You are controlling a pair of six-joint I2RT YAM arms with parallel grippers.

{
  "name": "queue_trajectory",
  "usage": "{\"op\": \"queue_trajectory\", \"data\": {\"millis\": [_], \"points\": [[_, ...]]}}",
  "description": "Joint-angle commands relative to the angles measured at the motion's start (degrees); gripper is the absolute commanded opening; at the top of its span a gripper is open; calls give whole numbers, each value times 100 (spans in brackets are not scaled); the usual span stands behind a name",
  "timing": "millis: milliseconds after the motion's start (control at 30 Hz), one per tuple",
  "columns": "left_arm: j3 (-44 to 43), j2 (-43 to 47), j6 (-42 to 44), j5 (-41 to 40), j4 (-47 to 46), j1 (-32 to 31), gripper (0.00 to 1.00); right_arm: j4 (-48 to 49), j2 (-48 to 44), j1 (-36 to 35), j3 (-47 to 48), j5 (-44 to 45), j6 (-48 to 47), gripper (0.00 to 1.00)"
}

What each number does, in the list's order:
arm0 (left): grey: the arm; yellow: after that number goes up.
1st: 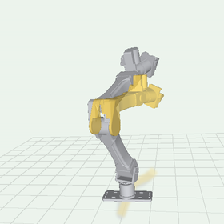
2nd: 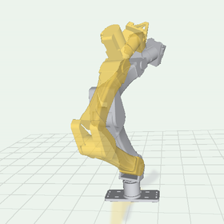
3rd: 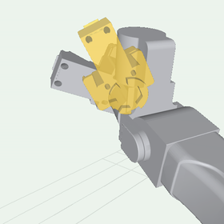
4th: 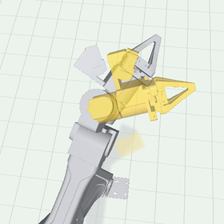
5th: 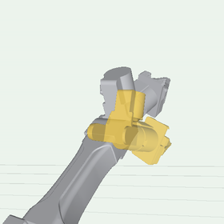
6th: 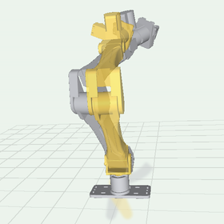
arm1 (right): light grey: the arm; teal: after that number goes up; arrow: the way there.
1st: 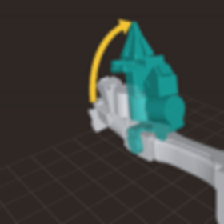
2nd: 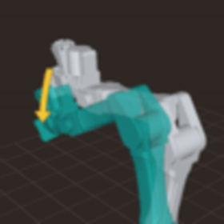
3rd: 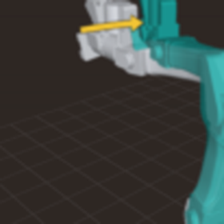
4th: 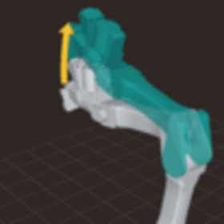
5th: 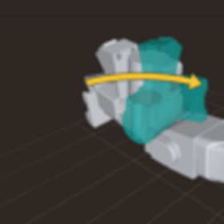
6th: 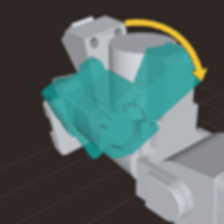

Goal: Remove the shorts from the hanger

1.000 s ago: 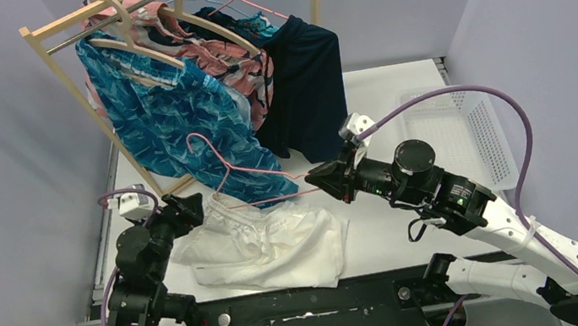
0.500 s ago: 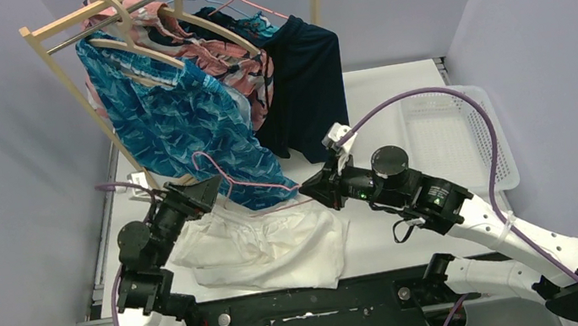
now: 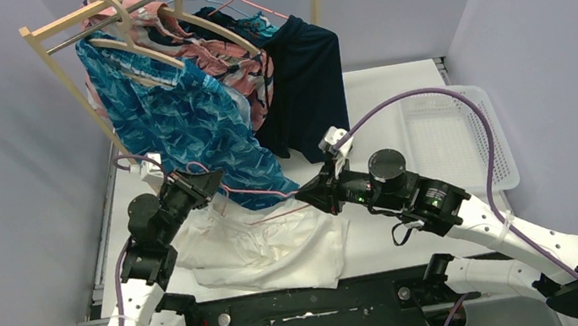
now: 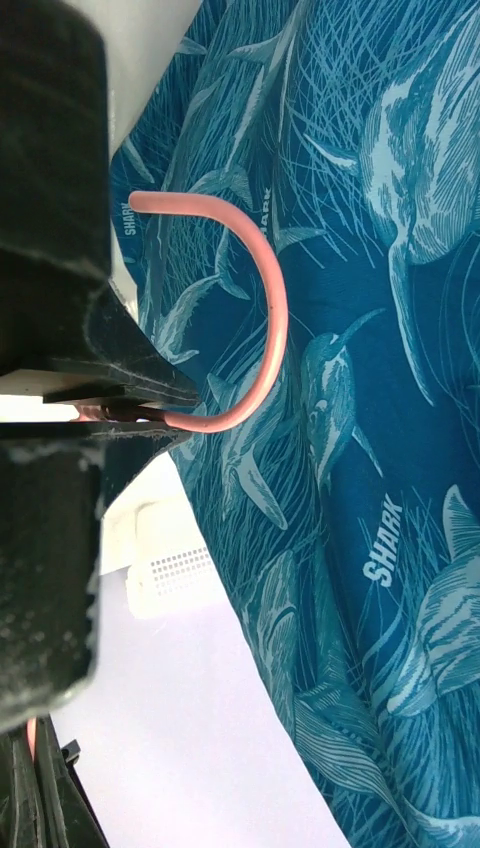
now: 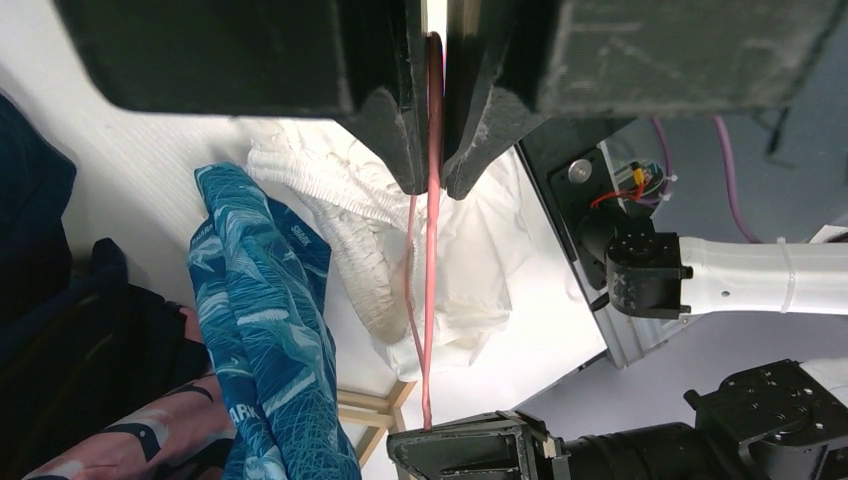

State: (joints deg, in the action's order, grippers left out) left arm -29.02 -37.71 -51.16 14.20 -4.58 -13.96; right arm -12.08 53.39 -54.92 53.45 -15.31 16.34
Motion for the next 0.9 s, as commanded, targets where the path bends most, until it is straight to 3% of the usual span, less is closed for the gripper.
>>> {"op": "queue_trajectory", "data": {"millis": [0, 267, 567, 867], "points": [[-206, 37, -61, 252, -280, -50, 0, -1, 77, -72, 154, -19, 185, 3], [-219, 611, -476, -73, -241, -55, 0, -1000, 142, -54, 485, -61, -20, 44], [-912, 333, 403, 85, 707, -48, 0, -1556, 78, -53, 1276, 496, -594, 66], [-1236, 255, 336, -76, 850, -50, 0, -2424, -94, -54, 1976, -56, -1090, 78]]}}
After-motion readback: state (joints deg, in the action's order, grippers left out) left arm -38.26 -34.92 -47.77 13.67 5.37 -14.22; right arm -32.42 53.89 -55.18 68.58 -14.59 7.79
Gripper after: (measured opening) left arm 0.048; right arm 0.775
